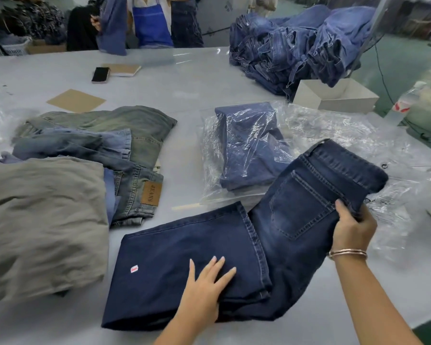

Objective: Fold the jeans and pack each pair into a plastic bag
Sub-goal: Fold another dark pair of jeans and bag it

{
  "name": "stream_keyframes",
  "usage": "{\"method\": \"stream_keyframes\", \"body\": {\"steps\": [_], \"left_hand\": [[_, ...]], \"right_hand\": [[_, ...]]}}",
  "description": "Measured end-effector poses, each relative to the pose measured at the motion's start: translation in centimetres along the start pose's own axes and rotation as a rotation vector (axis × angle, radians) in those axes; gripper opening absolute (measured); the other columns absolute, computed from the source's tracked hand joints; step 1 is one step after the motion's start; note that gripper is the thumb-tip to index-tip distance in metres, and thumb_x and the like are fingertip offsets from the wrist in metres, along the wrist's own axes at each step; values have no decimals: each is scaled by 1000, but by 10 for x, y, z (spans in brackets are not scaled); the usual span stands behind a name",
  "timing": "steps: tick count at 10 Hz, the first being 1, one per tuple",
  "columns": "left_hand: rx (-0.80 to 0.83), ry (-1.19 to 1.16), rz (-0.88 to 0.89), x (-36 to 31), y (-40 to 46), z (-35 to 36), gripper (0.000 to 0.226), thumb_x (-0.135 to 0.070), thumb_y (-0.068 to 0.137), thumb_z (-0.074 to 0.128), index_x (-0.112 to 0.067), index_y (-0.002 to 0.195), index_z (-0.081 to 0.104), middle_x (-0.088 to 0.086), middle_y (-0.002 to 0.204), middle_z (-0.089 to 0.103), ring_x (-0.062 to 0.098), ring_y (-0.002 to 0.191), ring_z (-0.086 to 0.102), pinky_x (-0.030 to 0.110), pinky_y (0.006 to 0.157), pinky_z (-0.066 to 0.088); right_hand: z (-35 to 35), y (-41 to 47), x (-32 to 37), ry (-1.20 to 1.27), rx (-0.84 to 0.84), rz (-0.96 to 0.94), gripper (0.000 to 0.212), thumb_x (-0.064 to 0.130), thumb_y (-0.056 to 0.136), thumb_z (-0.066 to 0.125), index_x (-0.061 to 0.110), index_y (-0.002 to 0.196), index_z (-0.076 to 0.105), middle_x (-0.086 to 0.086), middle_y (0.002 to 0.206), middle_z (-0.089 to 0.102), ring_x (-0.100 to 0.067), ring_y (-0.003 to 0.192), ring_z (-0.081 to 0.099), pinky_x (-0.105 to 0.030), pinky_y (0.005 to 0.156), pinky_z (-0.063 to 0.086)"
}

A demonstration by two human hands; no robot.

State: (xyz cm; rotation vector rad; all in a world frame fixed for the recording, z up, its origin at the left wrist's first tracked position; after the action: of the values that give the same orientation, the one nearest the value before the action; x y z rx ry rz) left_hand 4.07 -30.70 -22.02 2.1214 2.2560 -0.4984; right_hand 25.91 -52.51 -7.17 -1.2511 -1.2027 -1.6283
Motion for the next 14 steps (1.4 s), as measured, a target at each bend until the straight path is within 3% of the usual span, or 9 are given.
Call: {"method": "stream_keyframes", "body": {"steps": [1,3,5,6,7,8,11,12,14], "left_hand": [[17,3,-56,19,2,1,90,-2,83,49,-36,152,3,2,161,-2,21,149,-3,58,115,-9],[-338,-187,18,4,6,-24,85,15,72,43,-32,143,42,5,156,28,29,145,23,59,114,2],[102,54,48,6,7,25,84,-14,86,47,-42,150,1,-2,159,-20,21,146,-20,61,104,-27],[107,-318,69,16,8,16,71,-20,87,50,-36,150,22,-6,160,-1,12,147,-9,46,113,-22],[-204,-1632,-289,50,-5,-16,34,-17,100,40,-12,129,57,7,132,59,17,122,55,55,113,26],[-424,-2485,-662,99,-28,5,64,-54,95,33,-5,103,74,21,112,68,34,91,70,49,75,58],[-135,-1765,-880,124,-39,-24,49,-31,78,74,-14,122,62,14,113,68,34,105,64,44,87,53],[-308,-1400,-935,121,-35,-49,38,0,86,56,-13,121,56,6,97,66,21,86,62,27,63,50],[-854,-1709,-776,123,-60,-81,35,9,83,49,-21,93,65,0,57,59,15,40,47,28,39,40]], "right_hand": [[3,6,12,-35,4,-35,21,11,80,59,16,100,64,35,73,65,15,72,59,-4,68,43],[37,-19,22,-184,172,-210,10,15,82,55,10,87,63,26,68,63,15,66,52,-3,64,37],[78,-58,62,-263,274,-557,10,-3,81,57,-6,81,66,-12,76,63,5,70,49,-1,73,37],[113,-120,68,-237,509,-715,28,-2,77,47,9,95,65,-10,101,68,-9,92,59,-16,94,42],[158,-205,28,-503,1045,-822,54,23,77,52,26,131,54,-4,138,53,-17,124,53,-54,111,28],[161,-272,-58,-1010,1711,-719,76,43,88,55,33,151,12,1,160,10,-17,147,9,-67,109,-9],[123,-253,-75,-1039,1613,-745,81,50,83,57,31,151,18,6,159,10,-13,147,6,-58,111,-18],[110,-237,-63,-1174,1397,-763,91,67,53,69,26,133,54,5,140,50,-12,128,49,-52,110,10],[105,-220,-28,-795,1099,-832,101,29,54,75,23,145,32,-4,148,37,-19,140,28,-54,109,13]]}}
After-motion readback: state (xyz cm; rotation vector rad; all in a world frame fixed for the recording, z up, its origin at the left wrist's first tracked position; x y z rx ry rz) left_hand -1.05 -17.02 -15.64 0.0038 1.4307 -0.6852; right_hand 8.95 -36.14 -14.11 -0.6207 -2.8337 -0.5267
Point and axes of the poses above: each hand's wrist, its own y-axis towards the middle knuckle, its own z-axis out of the palm, x = y × z, the point moved 7 cm from there along y, towards the middle knuckle
